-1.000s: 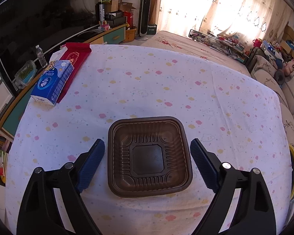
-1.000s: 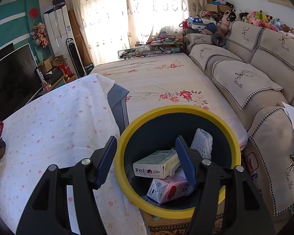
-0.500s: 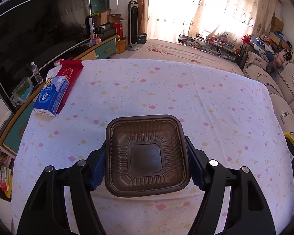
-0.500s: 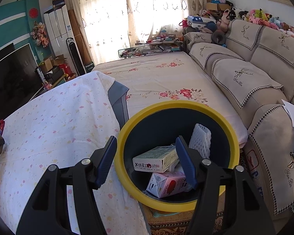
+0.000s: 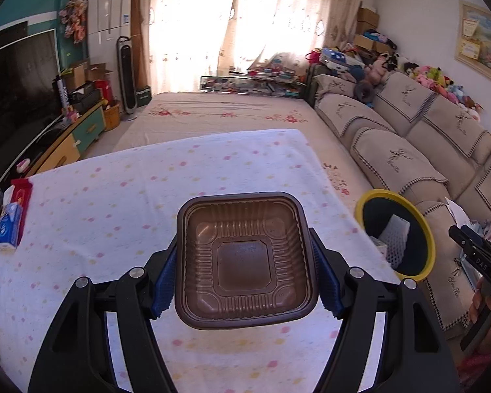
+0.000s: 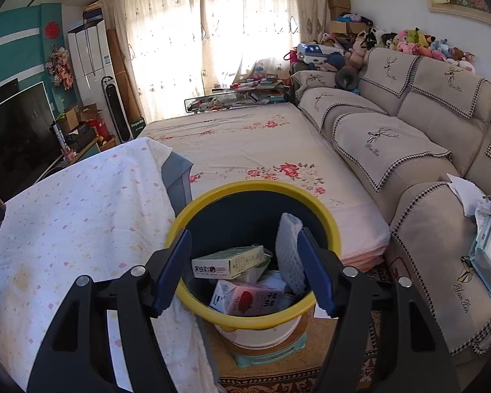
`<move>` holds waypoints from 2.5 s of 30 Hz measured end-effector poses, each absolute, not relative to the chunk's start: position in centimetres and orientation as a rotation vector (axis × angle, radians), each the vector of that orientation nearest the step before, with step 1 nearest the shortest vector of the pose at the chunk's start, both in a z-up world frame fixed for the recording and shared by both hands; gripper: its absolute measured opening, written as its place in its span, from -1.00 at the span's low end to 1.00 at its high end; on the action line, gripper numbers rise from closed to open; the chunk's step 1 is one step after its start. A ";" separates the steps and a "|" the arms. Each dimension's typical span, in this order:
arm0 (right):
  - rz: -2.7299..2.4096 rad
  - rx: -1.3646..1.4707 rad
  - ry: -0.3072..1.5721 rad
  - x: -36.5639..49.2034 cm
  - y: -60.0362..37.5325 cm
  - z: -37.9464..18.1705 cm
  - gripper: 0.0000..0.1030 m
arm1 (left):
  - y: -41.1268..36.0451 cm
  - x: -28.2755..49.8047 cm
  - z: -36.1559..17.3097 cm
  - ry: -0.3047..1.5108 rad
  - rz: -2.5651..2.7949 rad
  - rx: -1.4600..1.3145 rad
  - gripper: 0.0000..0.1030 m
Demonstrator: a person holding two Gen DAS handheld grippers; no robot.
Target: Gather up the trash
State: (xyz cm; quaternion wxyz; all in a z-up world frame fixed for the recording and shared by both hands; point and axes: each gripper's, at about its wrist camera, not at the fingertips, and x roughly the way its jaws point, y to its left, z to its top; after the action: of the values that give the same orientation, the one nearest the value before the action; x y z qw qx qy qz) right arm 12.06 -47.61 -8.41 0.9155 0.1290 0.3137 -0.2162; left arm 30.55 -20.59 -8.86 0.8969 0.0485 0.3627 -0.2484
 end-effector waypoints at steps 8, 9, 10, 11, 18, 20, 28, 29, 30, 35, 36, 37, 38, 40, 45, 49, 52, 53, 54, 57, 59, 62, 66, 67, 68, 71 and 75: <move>-0.486 0.308 0.630 8.6 -51.1 -8.6 0.24 | -35.1 28.1 -8.3 0.766 -0.747 0.190 0.35; -0.492 0.312 0.627 8.2 -51.5 -8.7 0.24 | -36.9 27.9 -8.4 0.771 -0.769 0.198 0.35; -0.498 0.316 0.624 7.8 -51.8 -8.8 0.24 | -38.7 27.9 -8.7 0.781 -0.792 0.202 0.35; -0.501 0.321 0.623 7.6 -52.1 -8.8 0.24 | -40.4 27.9 -9.0 0.794 -0.810 0.204 0.35; -0.524 0.340 0.620 6.4 -53.7 -9.4 0.25 | -49.9 30.4 -12.8 0.882 -0.865 0.223 0.37; -0.528 0.346 0.623 6.2 -53.9 -9.6 0.25 | -51.9 31.1 -14.1 0.913 -0.875 0.230 0.44; -0.521 0.351 0.641 6.2 -53.6 -10.2 0.25 | -52.6 31.7 -15.2 0.947 -0.886 0.182 0.65; -0.516 0.347 0.643 6.2 -53.4 -10.1 0.25 | -51.6 31.5 -14.7 0.942 -0.891 0.171 0.65; -0.508 0.343 0.644 6.3 -53.0 -10.1 0.25 | -50.0 31.2 -14.0 0.933 -0.895 0.158 0.66; -0.426 0.314 0.627 6.0 -49.6 -8.6 0.37 | -40.9 27.2 -8.9 0.795 -0.856 0.141 0.89; -0.405 0.300 0.619 5.9 -48.7 -8.1 0.40 | -38.8 26.1 -7.9 0.753 -0.834 0.151 0.91; -0.385 0.281 0.612 5.8 -47.6 -7.7 0.47 | -36.6 25.0 -6.9 0.711 -0.802 0.164 0.91; -0.369 0.261 0.605 5.7 -46.6 -7.2 0.54 | -34.4 24.2 -5.9 0.677 -0.766 0.171 0.91; -0.345 0.229 0.591 5.4 -44.7 -6.4 0.64 | -29.8 22.3 -4.3 0.624 -0.693 0.165 0.91; -0.303 0.180 0.562 4.7 -40.8 -4.0 0.87 | -18.6 18.0 -1.5 0.543 -0.517 0.093 0.91; -0.304 0.145 0.565 3.6 -38.4 -2.3 0.87 | -11.3 14.5 -0.4 0.510 -0.414 0.037 0.91; -0.312 0.119 0.540 2.3 -36.7 -1.3 0.87 | -7.2 12.1 -0.3 0.504 -0.362 0.021 0.91; -0.313 0.115 0.530 2.0 -36.2 -1.0 0.87 | -6.1 11.2 -0.4 0.498 -0.358 0.014 0.91; -0.310 0.114 0.522 1.6 -35.8 -0.7 0.87 | -5.3 10.4 -0.6 0.497 -0.356 -0.003 0.91; -0.294 0.107 0.515 1.0 -34.8 -0.4 0.87 | -3.4 8.4 -0.9 0.493 -0.342 -0.031 0.91; -0.281 0.096 0.512 0.6 -34.0 -0.3 0.87 | -2.4 7.3 -0.8 0.475 -0.317 -0.035 0.91; -0.262 0.091 0.500 0.1 -33.2 0.0 0.87 | -1.4 5.9 -0.4 0.441 -0.264 -0.024 0.91; -0.247 0.086 0.491 -0.3 -32.4 0.2 0.87 | -0.4 4.6 0.1 0.409 -0.237 -0.027 0.91; -0.244 0.087 0.487 -0.3 -32.3 0.2 0.87 | -0.5 4.6 0.3 0.407 -0.235 -0.028 0.91; -0.244 0.090 0.486 -0.4 -32.3 0.2 0.87 | -0.2 4.5 0.3 0.407 -0.232 -0.031 0.91; -0.244 0.093 0.486 -0.4 -32.3 0.3 0.87 | -0.2 4.8 0.5 0.412 -0.229 -0.042 0.91; -0.242 0.094 0.486 -0.4 -32.4 0.3 0.87 | -0.3 4.9 0.5 0.415 -0.228 -0.045 0.91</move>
State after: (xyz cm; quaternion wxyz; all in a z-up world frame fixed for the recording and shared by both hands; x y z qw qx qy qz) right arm -0.41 -32.38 0.30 0.9623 0.0463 0.2399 -0.1195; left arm 4.93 -0.35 0.52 0.9719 -0.0222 0.2056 -0.1128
